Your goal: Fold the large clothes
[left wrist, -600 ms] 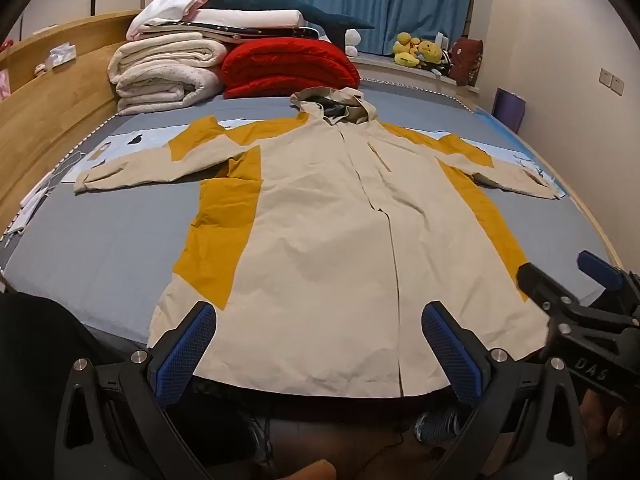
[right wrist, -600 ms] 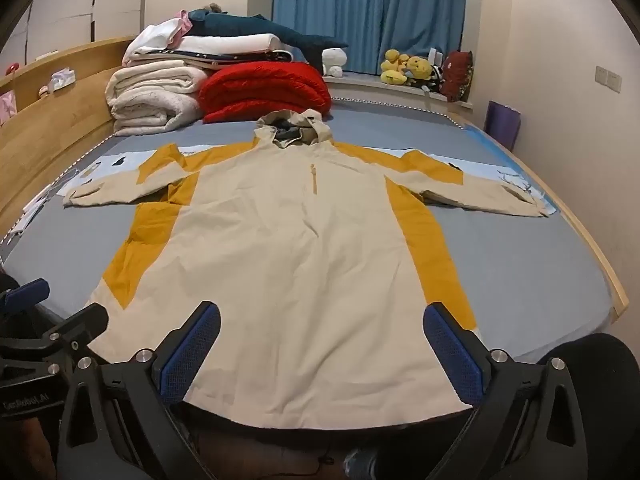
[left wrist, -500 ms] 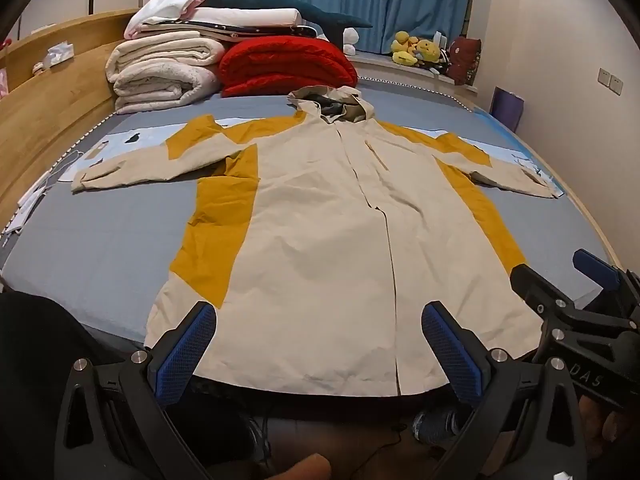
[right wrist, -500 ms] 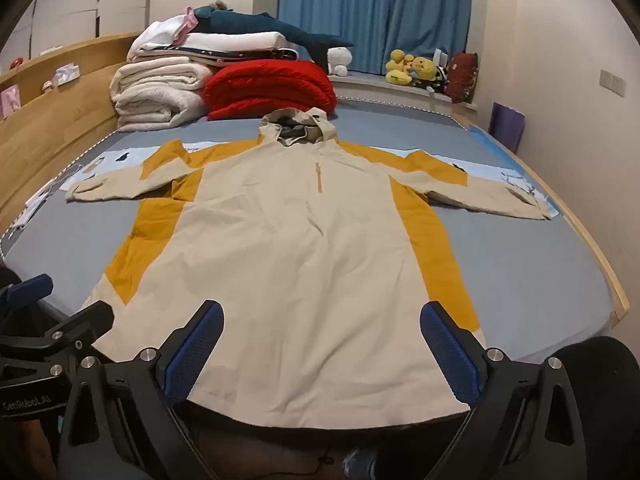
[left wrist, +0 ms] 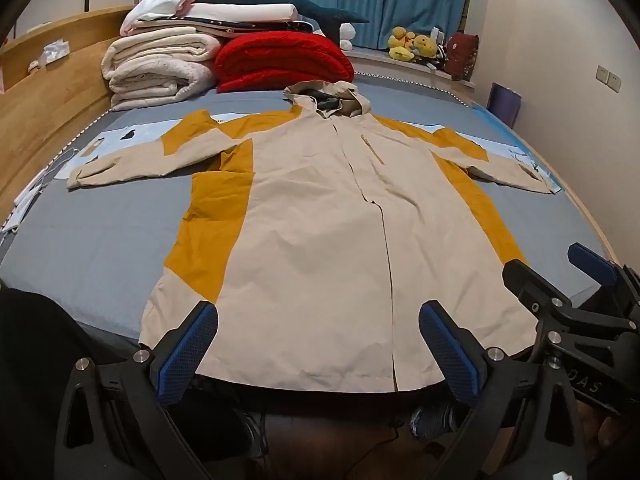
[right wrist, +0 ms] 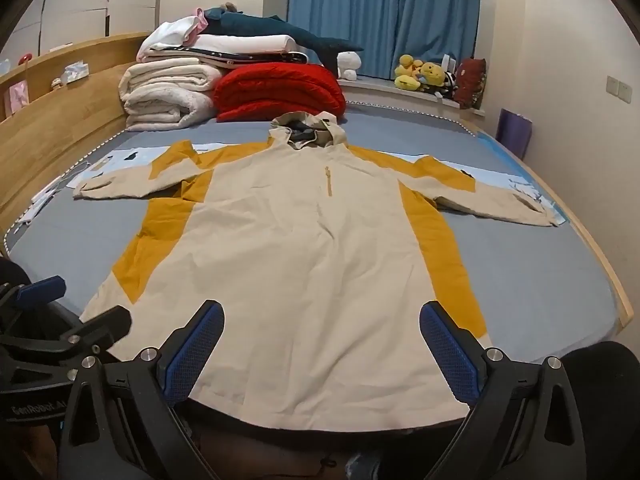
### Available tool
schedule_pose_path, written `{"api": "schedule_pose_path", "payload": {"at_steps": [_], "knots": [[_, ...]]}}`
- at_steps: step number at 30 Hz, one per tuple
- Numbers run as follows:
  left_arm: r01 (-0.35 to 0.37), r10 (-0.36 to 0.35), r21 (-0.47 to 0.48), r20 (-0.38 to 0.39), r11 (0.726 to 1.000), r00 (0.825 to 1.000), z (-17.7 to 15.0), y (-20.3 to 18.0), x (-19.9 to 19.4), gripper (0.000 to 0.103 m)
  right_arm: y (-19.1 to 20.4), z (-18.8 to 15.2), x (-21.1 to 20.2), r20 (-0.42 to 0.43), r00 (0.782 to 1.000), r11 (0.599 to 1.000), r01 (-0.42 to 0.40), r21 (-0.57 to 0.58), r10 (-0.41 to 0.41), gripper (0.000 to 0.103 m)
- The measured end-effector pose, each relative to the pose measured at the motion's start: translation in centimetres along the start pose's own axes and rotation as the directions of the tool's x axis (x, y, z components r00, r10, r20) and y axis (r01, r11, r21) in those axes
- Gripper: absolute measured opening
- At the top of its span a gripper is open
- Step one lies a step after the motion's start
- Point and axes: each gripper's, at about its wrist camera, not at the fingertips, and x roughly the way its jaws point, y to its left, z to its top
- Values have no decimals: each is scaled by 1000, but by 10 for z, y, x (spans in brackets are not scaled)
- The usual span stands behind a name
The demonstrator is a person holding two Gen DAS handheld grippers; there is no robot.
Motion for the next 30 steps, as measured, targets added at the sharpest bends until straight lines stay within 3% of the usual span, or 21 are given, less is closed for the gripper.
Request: {"api": "schedule_pose_path", "payload": {"at_steps": [30], "knots": [[-3, 3, -3, -5, 1000, 1000, 0, -1, 1, 100, 1, 1, 1, -2, 1000, 1000, -3, 11, 3, 98]]}}
